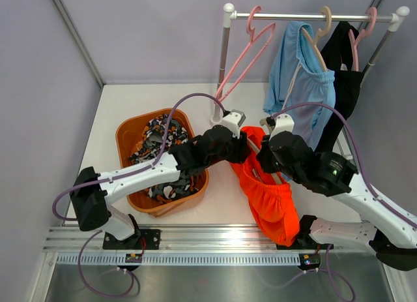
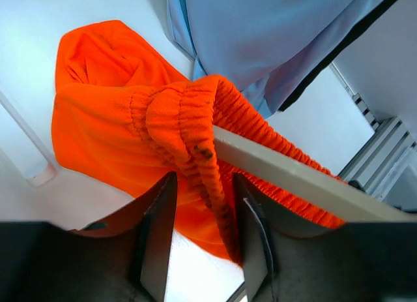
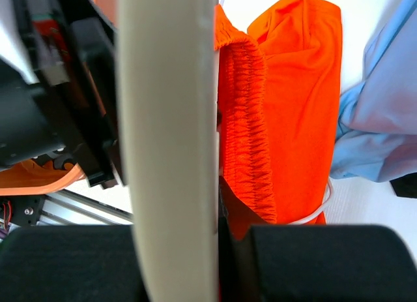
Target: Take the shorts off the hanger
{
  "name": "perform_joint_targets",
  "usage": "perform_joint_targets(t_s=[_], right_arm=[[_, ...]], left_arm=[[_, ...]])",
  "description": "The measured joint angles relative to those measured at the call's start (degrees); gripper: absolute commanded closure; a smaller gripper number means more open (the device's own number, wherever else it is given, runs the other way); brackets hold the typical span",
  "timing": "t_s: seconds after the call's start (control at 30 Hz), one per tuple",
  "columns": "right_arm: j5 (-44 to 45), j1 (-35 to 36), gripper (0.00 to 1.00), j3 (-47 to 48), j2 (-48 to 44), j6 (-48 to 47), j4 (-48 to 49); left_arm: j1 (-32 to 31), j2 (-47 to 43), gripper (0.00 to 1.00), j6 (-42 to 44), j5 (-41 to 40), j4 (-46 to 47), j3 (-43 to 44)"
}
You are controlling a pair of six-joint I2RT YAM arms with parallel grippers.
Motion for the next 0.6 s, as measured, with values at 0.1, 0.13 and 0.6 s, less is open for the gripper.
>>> perform_joint_targets(t_s=[0.1, 0.13, 0.6], right_arm=[[0.4, 0.0, 1.00, 0.0, -0.2, 0.0, -0.3], [0.4, 0.0, 1.00, 0.1, -0.2, 0.0, -0.4], [1.6, 0.1, 1.00, 1.8, 0.4, 0.5, -1.6]], left_arm=[[0.0, 1.4, 0.82, -0.1, -0.2, -0.4, 1.4], [0.0, 1.7, 0.90, -0.1, -0.3, -0.8, 1.9], [1.7, 4.2, 1.00, 0.5, -5.3, -4.6, 8.0]])
